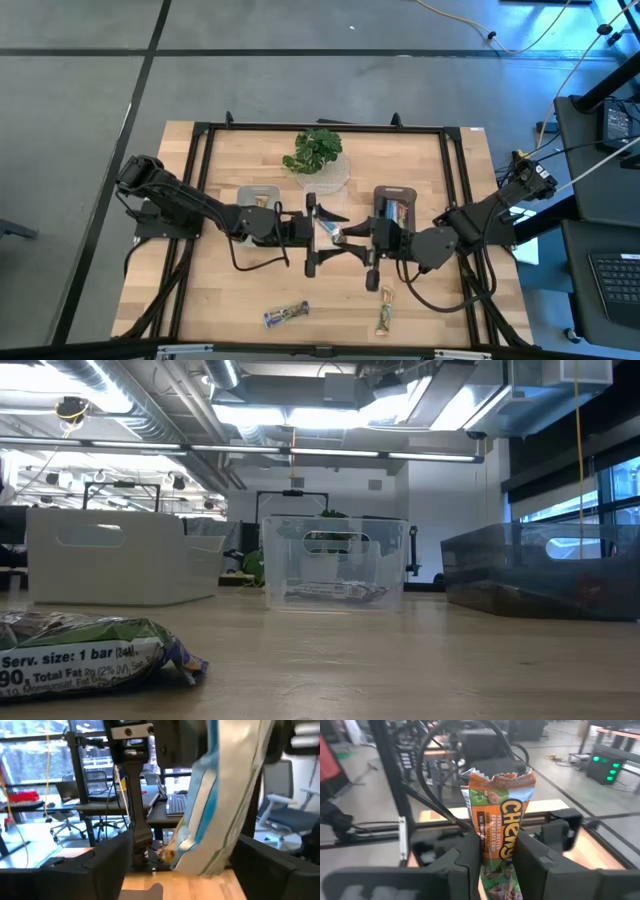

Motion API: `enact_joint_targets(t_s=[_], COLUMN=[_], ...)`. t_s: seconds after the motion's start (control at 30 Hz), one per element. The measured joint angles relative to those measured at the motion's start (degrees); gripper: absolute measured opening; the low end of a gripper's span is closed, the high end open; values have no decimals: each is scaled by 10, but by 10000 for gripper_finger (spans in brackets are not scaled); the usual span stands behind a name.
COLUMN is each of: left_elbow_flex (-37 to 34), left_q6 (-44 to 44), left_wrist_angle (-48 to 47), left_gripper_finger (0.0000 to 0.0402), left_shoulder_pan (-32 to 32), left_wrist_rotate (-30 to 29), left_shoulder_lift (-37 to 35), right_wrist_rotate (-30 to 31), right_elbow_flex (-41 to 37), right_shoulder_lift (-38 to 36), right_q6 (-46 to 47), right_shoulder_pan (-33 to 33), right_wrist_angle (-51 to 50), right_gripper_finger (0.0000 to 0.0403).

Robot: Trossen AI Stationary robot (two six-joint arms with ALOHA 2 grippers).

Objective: Pick and place Granola Bars by type
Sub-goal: Put the right yellow granola bar into the gray bin

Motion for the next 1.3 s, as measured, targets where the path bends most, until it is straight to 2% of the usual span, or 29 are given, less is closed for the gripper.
enact_joint_targets(t_s=[0.07,0.4,0.57,0.87,1.07,1.3], left_elbow_flex=[0,0,0,0,0,0], left_q6=[-22,-42,-45,-37,-37,-55], left_wrist_angle=[2,19,17,13,-20,-43], left_gripper_finger=[306,306,301,231,181,140], left_shoulder_pan=[0,0,0,0,1,1], left_wrist_rotate=[0,6,38,54,44,32], left_shoulder_lift=[0,0,1,1,0,0], right_wrist_rotate=[16,16,15,15,16,15], right_elbow_flex=[0,0,0,0,0,0], right_shoulder_lift=[0,19,30,28,28,28], right_q6=[9,31,28,17,14,12], right_shoulder_pan=[-1,-18,-21,-22,-22,-22], right_wrist_angle=[-17,-45,-40,-43,-36,-29], right_gripper_finger=[103,103,103,103,103,103])
